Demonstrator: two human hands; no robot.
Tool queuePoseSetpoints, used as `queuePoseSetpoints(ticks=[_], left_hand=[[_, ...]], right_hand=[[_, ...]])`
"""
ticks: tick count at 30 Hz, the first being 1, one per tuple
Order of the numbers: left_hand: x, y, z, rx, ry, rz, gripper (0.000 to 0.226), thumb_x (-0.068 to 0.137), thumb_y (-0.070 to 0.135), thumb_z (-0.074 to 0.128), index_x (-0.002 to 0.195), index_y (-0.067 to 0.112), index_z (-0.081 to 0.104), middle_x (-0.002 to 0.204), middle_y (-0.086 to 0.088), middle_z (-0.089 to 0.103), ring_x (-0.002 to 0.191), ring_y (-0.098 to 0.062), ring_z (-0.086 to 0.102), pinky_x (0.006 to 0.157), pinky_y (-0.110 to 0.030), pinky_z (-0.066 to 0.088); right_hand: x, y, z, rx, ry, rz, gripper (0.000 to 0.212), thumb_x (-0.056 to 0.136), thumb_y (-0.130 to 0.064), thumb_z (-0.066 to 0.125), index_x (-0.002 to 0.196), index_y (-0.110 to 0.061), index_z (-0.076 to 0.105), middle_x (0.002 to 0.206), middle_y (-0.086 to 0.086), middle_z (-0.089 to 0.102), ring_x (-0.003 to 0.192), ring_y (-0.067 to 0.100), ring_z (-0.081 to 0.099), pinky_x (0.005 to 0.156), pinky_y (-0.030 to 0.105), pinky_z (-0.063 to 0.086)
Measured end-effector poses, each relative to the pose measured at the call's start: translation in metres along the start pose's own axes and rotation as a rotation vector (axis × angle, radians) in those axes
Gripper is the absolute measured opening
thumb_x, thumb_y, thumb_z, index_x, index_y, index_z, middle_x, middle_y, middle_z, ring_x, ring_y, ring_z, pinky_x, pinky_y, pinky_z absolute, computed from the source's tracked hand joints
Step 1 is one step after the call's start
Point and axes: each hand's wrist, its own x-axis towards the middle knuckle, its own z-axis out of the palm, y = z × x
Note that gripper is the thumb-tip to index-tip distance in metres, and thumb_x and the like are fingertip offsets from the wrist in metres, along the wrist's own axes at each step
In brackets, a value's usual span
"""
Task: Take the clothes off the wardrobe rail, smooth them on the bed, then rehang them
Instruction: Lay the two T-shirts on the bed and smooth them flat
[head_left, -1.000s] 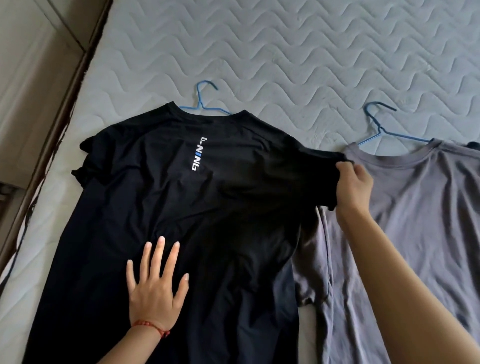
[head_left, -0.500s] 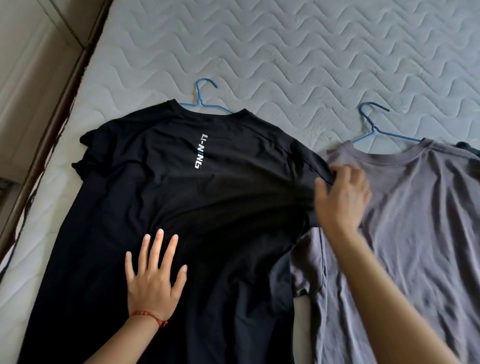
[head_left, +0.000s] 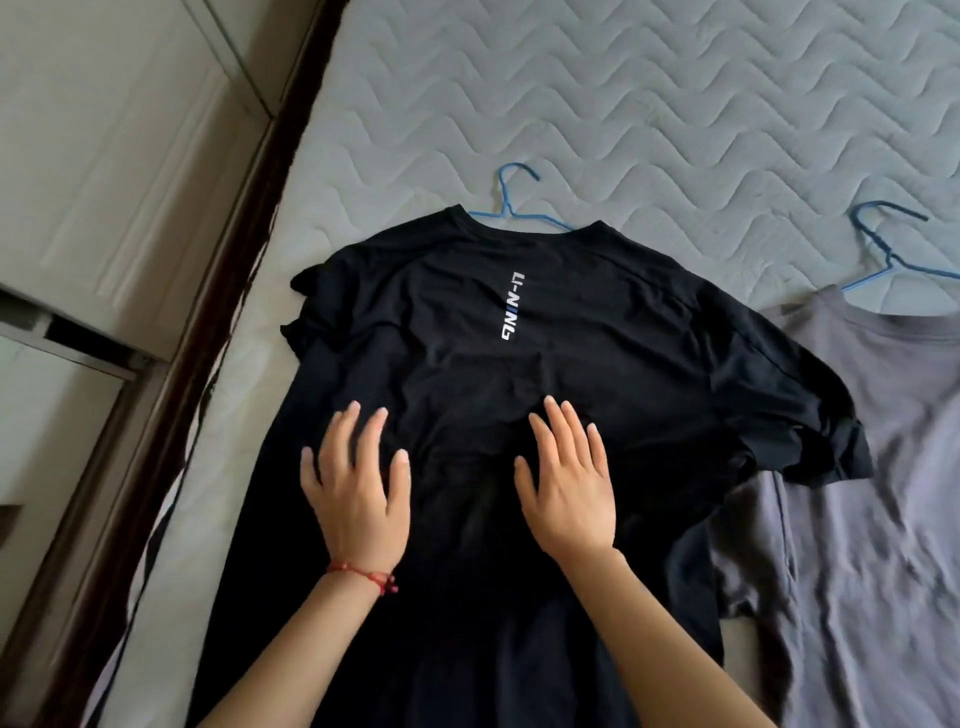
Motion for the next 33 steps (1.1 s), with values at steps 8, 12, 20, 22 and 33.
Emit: queuePoseSetpoints(ticks=[8,12,20,22,33], left_hand=[[0.141,-0.065,-0.024,-0.432,0.004,-0.515,0.034,0.088,0.007,0.047,0.121,-0.003,0.046,0.12,-0.021,0.047,0.108,-0.034,0.05,0.101,-0.041,0.039],[0.172,-0.067,-0.019,-0.396,-0.166,-0.516,0.04,0.087,0.009,0.053,0.125,-0.001,0.051,0.115,-0.018,0.058,0.105,-0.029,0.056,0.099,-0.034,0.041],[0.19,-0.043,-0.018,-0.644,-0.393,-0.714,0.008,0.078,0.003,0.065,0.079,0.003,0.058,0.06,-0.006,0.043,0.021,-0.001,0.032,0.03,-0.008,0.022],[0.191,-0.043,-0.025,-0.698,-0.363,-0.707,0.022,0.078,0.007,0.068,0.063,0.012,0.053,0.061,-0.005,0.046,0.032,-0.007,0.04,0.036,-0.015,0.029],[0.184,-0.109,-0.059,-0.997,-0.004,-1.124,0.018,0.084,0.002,0.052,0.1,0.005,0.057,0.123,-0.021,0.054,0.11,-0.032,0.056,0.095,-0.044,0.047]], right_hand=[[0.001,-0.002,0.004,0.012,0.066,0.018,0.048,0.088,-0.035,0.036,0.127,-0.011,0.052,0.143,0.007,0.045,0.137,0.018,0.026,0.114,0.029,0.005],[0.001,-0.003,0.006,0.029,0.096,0.017,0.048,0.088,-0.035,0.036,0.126,-0.011,0.052,0.144,0.006,0.045,0.137,0.018,0.027,0.115,0.029,0.005],[0.002,-0.004,0.007,0.028,0.107,0.017,0.048,0.087,-0.033,0.036,0.126,-0.011,0.053,0.143,0.006,0.045,0.137,0.016,0.025,0.115,0.029,0.006],[0.002,-0.003,0.007,0.034,0.111,0.018,0.047,0.087,-0.033,0.037,0.126,-0.011,0.053,0.143,0.006,0.046,0.136,0.017,0.027,0.115,0.029,0.007],[0.001,-0.004,0.006,0.027,0.087,0.03,0.047,0.087,-0.033,0.035,0.126,-0.012,0.051,0.144,0.005,0.044,0.137,0.017,0.027,0.115,0.028,0.005]])
